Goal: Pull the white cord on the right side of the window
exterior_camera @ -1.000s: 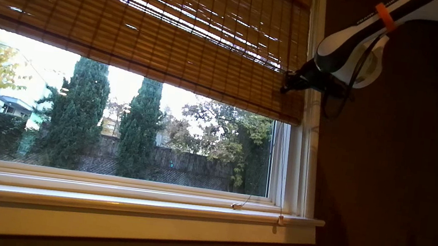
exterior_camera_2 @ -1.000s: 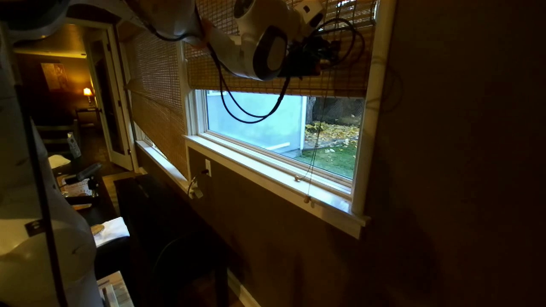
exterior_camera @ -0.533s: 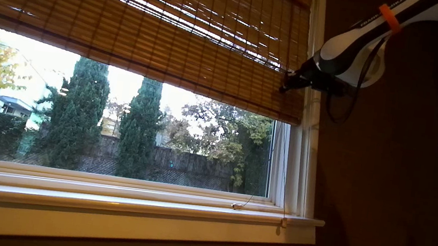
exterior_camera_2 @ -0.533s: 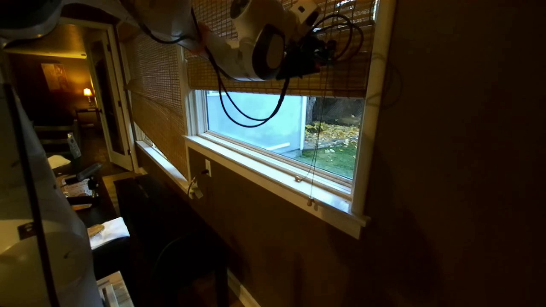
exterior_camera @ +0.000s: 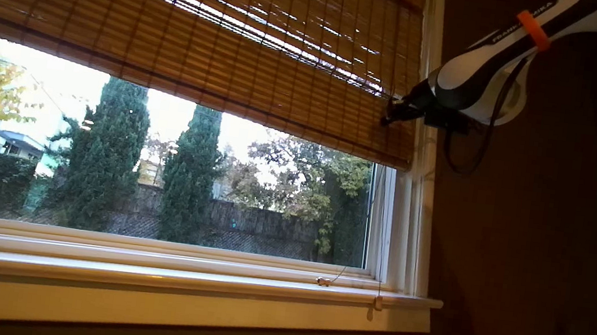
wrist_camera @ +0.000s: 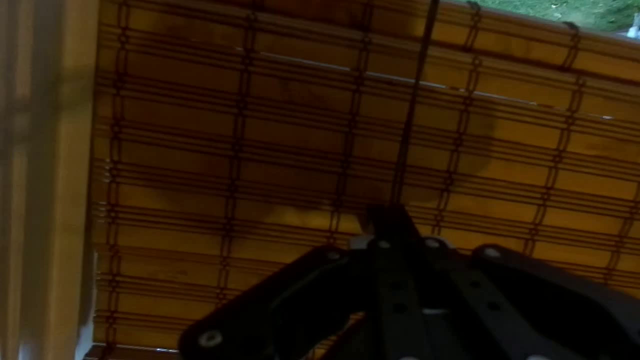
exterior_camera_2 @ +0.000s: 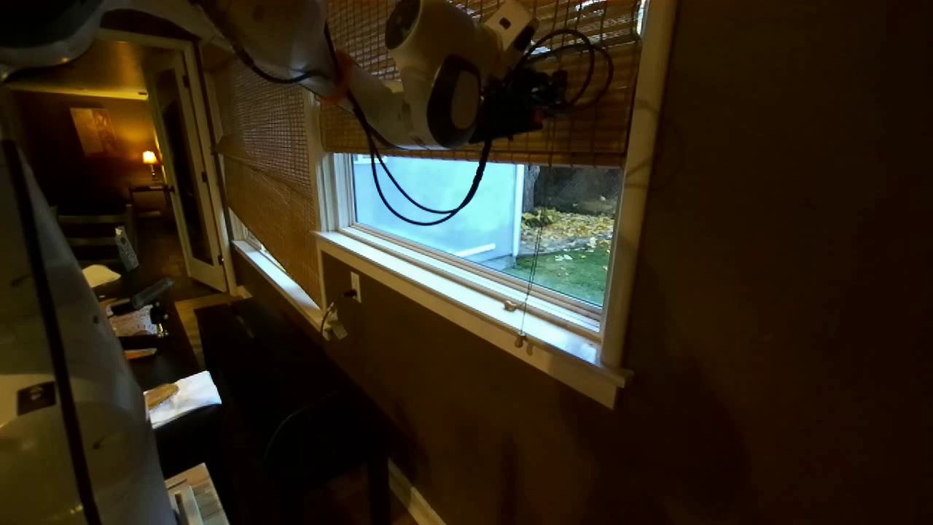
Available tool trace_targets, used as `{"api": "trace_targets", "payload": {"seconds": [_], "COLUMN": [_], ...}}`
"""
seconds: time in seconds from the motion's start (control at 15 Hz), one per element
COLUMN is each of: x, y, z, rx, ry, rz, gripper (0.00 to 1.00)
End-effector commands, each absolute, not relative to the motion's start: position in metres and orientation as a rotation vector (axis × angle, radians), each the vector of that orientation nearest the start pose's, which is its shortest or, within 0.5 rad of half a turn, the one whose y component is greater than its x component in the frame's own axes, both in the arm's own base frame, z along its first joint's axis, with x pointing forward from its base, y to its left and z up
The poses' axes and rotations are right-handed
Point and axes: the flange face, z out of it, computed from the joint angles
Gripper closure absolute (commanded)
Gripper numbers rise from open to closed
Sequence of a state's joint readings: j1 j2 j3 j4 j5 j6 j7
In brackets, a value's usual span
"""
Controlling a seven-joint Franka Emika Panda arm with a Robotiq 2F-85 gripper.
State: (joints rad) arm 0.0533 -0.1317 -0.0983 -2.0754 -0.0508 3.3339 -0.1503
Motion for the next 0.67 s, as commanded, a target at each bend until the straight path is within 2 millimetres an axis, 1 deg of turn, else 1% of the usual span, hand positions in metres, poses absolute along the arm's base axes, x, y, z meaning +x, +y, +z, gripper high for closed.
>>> {"api": "trace_targets", "payload": {"seconds": [0.0, 0.07, 0.2, 0.47, 0.6], "x": [0.547, 0.545, 0.543, 0.538, 0.533], "y": [-0.034, -0.036, -0.033, -0.011, 0.011], "z": [0.588, 0.586, 0.583, 0.577, 0.574], "rx": [-2.675, -2.67, -2.648, -2.556, -2.442], "ry": [-0.22, -0.21, -0.2, -0.204, -0.189], "rz": [-1.919, -1.93, -1.945, -1.98, -2.004], "gripper": [0.99, 0.99, 0.99, 0.99, 0.99]}}
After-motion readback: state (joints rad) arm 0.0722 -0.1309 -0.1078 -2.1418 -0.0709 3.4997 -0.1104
